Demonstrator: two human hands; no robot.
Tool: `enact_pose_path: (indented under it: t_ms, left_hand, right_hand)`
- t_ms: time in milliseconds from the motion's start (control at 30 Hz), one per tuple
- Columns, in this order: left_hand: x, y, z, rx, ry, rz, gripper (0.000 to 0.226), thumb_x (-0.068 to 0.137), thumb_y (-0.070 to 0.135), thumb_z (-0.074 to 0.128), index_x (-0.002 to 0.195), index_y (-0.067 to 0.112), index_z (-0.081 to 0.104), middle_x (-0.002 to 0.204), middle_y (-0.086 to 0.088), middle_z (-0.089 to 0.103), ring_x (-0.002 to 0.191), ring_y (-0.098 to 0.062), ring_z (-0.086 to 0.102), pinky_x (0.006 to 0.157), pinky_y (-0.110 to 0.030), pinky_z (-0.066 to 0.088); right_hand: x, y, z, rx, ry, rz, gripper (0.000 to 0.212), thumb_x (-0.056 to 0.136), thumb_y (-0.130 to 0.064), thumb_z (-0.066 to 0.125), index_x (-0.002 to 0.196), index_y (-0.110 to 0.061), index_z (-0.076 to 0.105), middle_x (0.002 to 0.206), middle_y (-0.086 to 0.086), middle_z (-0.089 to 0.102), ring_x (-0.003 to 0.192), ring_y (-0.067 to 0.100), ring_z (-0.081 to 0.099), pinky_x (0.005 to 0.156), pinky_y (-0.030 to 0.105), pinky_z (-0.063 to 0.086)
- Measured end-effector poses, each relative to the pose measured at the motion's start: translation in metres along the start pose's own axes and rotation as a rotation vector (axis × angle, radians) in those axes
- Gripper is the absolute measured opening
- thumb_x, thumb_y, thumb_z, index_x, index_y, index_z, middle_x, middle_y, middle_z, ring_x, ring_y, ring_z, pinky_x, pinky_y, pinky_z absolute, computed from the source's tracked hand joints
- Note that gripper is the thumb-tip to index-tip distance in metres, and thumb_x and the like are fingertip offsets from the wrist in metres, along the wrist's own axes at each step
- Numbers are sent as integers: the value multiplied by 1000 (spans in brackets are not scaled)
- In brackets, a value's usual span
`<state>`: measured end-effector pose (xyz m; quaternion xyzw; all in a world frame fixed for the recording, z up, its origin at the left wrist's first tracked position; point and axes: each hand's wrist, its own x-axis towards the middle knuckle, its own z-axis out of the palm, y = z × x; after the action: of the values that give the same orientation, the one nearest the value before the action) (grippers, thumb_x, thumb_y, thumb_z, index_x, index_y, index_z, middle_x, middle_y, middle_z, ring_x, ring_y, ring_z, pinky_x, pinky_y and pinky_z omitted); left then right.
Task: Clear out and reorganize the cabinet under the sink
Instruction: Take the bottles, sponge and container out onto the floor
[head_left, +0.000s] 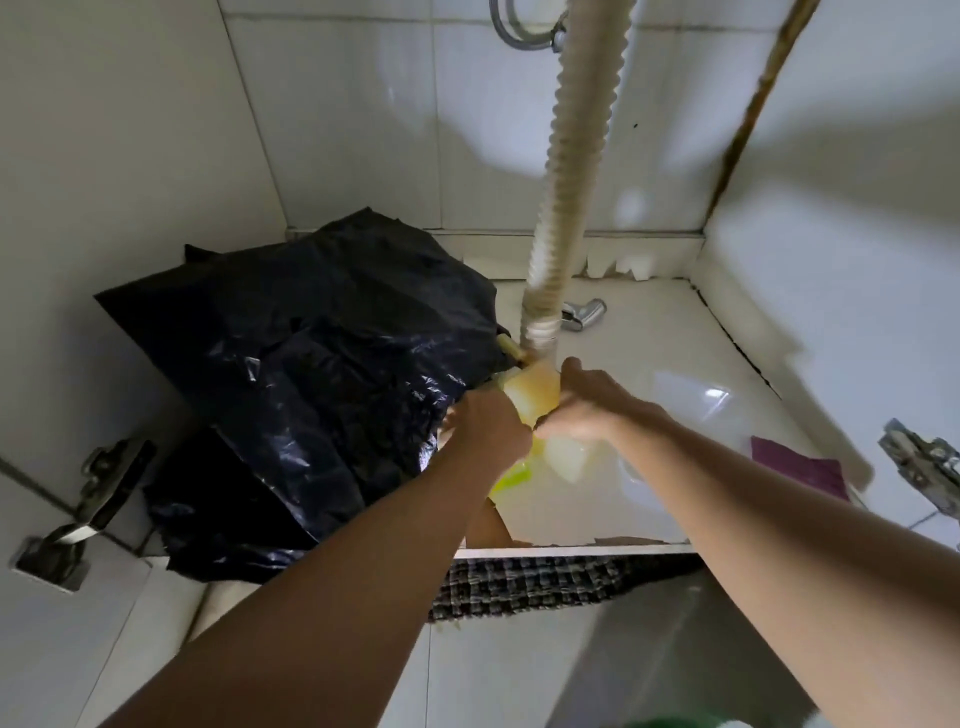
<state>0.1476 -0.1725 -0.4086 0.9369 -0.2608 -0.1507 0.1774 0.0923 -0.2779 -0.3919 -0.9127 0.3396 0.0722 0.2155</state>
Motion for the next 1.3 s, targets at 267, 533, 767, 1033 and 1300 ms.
enact_pose_path:
  t_ms: [267, 533, 767, 1033, 1300]
  left_hand:
    - [2, -3, -7, -118, -75, -56, 62, 82, 38, 66, 136, 15, 45, 134, -12, 53, 125, -32, 50, 97, -36, 44]
    - [-4, -12, -69, -242, -423, -196, 28, 81, 22, 65, 101, 7, 51, 108, -17, 55, 92, -36, 62, 79, -44, 57]
    - [-56, -20, -100, -123, -480, -152, 18, 79, 18, 65, 88, 6, 55, 95, -17, 60, 84, -35, 66, 79, -45, 58]
    - [-143, -47, -41, -495, -472, -158, 84, 58, 17, 72, 135, 11, 40, 117, -19, 57, 97, -37, 62, 74, -46, 56]
    - [-215, -100, 45, -718, -513, -345, 71, 70, 17, 74, 130, 20, 36, 125, -14, 49, 105, -32, 54, 74, -38, 55]
  right_hand:
    - [-3, -7, -3, 25, 61, 38, 48, 71, -29, 70, 109, -14, 46, 87, 0, 48, 84, 22, 51, 53, 24, 37]
    - [-43, -24, -59, -7, -4, -62, 28, 68, -38, 72, 68, -27, 46, 77, -6, 53, 74, 13, 55, 71, 29, 52]
    - [-108, 1, -82, 95, -132, 87, 40, 64, -45, 71, 80, -13, 53, 84, 5, 55, 75, 20, 55, 63, 28, 40]
    - [-230, 66, -43, 851, -108, 113, 35, 75, -18, 71, 106, -5, 61, 102, 18, 65, 94, 30, 61, 95, 49, 44]
    - [-290, 68, 41, 1015, -116, 49, 61, 52, -24, 72, 110, -21, 54, 100, 4, 63, 92, 22, 60, 75, 34, 49]
